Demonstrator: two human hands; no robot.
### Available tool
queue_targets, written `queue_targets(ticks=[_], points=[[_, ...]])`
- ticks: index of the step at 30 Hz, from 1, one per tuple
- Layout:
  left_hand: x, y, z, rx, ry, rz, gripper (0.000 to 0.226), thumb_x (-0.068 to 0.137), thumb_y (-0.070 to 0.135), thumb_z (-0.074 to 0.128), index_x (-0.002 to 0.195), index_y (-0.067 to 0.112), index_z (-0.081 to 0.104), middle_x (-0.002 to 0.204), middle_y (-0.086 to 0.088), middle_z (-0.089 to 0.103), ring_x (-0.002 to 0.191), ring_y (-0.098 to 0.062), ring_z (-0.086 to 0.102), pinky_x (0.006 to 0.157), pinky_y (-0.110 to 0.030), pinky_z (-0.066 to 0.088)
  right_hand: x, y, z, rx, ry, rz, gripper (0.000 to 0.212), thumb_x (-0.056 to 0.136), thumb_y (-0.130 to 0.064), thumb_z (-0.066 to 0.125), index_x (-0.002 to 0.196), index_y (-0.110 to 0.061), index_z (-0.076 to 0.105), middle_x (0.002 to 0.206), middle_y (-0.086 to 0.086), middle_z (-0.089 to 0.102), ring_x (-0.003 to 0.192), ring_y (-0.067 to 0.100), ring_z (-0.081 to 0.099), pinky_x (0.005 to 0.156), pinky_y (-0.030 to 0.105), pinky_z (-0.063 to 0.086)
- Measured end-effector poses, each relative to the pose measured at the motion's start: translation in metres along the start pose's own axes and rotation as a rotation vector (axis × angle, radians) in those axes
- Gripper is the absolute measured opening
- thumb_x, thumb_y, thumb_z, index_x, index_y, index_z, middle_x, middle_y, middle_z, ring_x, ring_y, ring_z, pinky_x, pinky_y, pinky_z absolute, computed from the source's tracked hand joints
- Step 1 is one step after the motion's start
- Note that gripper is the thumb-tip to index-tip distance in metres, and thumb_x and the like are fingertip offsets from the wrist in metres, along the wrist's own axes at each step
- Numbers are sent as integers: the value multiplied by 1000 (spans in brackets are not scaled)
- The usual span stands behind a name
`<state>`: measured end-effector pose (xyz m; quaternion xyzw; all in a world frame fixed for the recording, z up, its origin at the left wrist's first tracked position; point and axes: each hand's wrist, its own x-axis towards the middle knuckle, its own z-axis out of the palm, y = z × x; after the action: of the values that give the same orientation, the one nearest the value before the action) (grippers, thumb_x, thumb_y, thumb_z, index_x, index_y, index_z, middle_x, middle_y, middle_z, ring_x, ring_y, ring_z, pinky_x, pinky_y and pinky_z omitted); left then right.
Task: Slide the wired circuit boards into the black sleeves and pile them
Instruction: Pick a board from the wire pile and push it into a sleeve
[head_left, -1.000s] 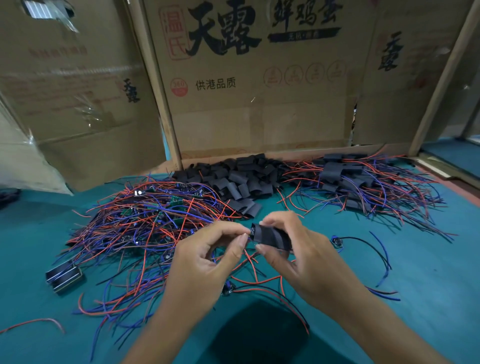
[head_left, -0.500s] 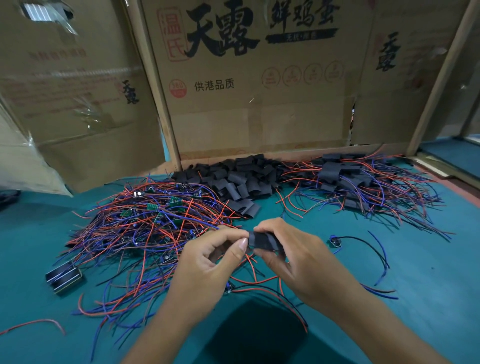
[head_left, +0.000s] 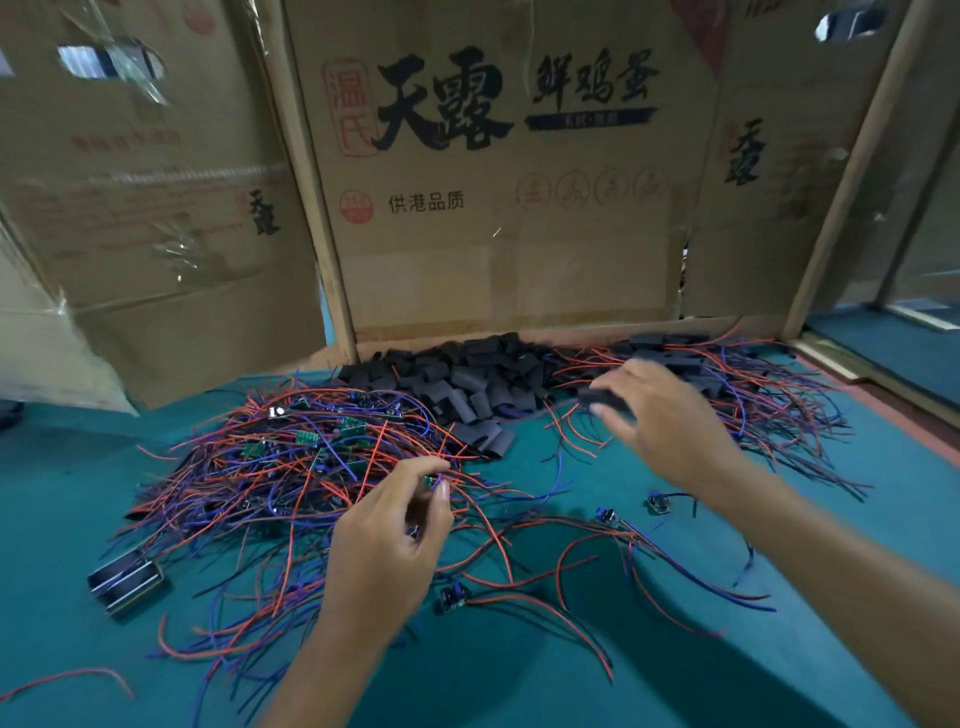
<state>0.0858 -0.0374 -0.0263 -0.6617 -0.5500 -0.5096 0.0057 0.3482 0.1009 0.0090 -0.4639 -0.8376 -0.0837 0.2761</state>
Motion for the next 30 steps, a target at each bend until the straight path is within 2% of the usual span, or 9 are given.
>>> queue_targets(ticks=[5, 8, 11, 14, 21, 24, 25, 27, 30], points=[[4, -1, -4, 130, 67, 64, 23, 94, 35, 47, 112, 26, 57, 58, 17, 30, 53, 1, 39, 48, -19, 34, 60, 66, -14, -342, 80, 203, 35, 91, -26, 60, 122, -9, 60, 115, 15, 61, 108, 34, 53, 89, 46, 45], [6, -3, -8, 188, 104, 56, 20, 94, 34, 46, 111, 26, 52, 54, 16, 26, 48, -2, 37, 42, -19, 29, 74, 49, 5, -266, 77, 389, 42, 90, -30, 60, 126, -11, 52, 121, 16, 58, 112, 35, 53, 92, 45, 41], [7, -9, -9, 230, 102, 49, 17, 96, 34, 44, 108, 24, 50, 53, 15, 25, 41, -7, 31, 38, -25, 31, 72, -11, 58, -2, -200, 193, 34, 90, -37, 58, 115, -15, 55, 113, 12, 62, 106, 32, 58, 88, 42, 49], [6, -15, -10, 225, 104, 24, 16, 95, 34, 43, 105, 25, 50, 52, 13, 30, 41, -10, 38, 38, -30, 36, 67, -53, 100, 24, -502, 114, 60, 85, -51, 65, 128, -14, 44, 119, 11, 59, 110, 33, 56, 86, 40, 48], [9, -24, -13, 203, 187, -113, 6, 95, 17, 60, 96, 20, 55, 51, 13, 30, 43, -6, 34, 45, -26, 27, 66, -58, 105, -72, -425, 172, 58, 89, -42, 66, 132, -15, 38, 102, 8, 61, 96, 34, 62, 70, 37, 44], [13, -26, -15, 109, 272, -224, 3, 92, 25, 55, 90, 22, 55, 51, 9, 32, 45, -10, 34, 49, -30, 27, 48, -53, 72, -40, -433, 292, 56, 91, -43, 63, 132, -15, 37, 99, 6, 58, 95, 32, 61, 74, 38, 51], [14, -27, -17, 93, 269, -235, 5, 91, 28, 55, 90, 23, 56, 50, 9, 32, 46, -9, 34, 51, -30, 28, 40, -55, 59, 99, -423, 349, 56, 90, -43, 65, 132, -17, 40, 105, 6, 62, 99, 30, 61, 78, 38, 51], [14, -25, -19, 15, 129, -181, 14, 86, 37, 61, 97, 27, 61, 53, 9, 34, 49, -8, 35, 53, -28, 31, 16, -71, 34, 693, -392, 488, 50, 86, -41, 71, 125, -18, 50, 105, 5, 69, 95, 26, 66, 76, 39, 52], [6, -9, -11, -217, -349, -45, 55, 78, 47, 75, 129, 44, 56, 74, 13, 52, 64, -4, 49, 64, -22, 41, -21, -106, 11, 1396, -447, 476, 50, 82, -36, 69, 121, -6, 57, 101, 20, 71, 85, 26, 68, 61, 31, 54]])
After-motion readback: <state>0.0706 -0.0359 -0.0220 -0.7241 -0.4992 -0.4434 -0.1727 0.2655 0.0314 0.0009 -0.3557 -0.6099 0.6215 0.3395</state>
